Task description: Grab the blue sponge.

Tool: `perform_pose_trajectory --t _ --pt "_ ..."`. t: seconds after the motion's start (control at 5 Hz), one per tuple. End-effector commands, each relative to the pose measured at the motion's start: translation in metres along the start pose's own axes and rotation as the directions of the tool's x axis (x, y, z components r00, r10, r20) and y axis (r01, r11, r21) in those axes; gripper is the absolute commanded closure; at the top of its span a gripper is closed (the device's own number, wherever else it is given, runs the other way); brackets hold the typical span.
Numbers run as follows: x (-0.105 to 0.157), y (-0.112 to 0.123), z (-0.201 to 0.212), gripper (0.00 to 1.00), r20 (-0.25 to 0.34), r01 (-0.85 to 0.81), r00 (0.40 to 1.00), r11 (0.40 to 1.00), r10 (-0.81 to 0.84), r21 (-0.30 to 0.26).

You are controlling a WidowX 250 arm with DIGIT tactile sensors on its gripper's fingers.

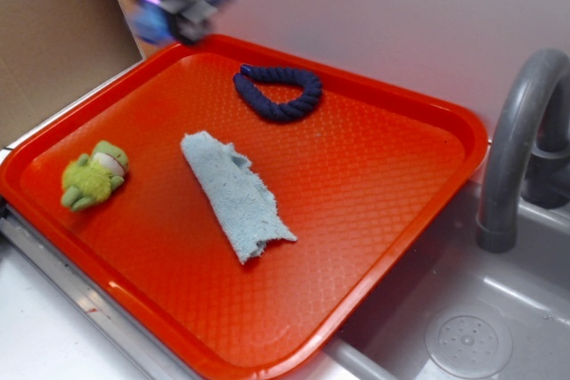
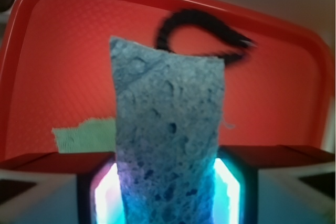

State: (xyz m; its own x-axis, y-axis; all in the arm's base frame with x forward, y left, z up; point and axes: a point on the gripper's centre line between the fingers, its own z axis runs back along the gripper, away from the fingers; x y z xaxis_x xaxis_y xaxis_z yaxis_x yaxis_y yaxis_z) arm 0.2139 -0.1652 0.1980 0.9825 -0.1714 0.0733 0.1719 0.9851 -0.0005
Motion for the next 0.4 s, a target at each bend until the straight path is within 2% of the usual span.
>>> perform_pose_trajectory --t 0.0,0.2 --pt "-0.0472 0.0246 0.0283 1.00 0.078 -0.248 0.965 0.968 0.249 -0.021" --pt "-0.0443 0.0253 0.0235 1.00 0.023 -0.211 0.977 0.977 0.212 -0.017"
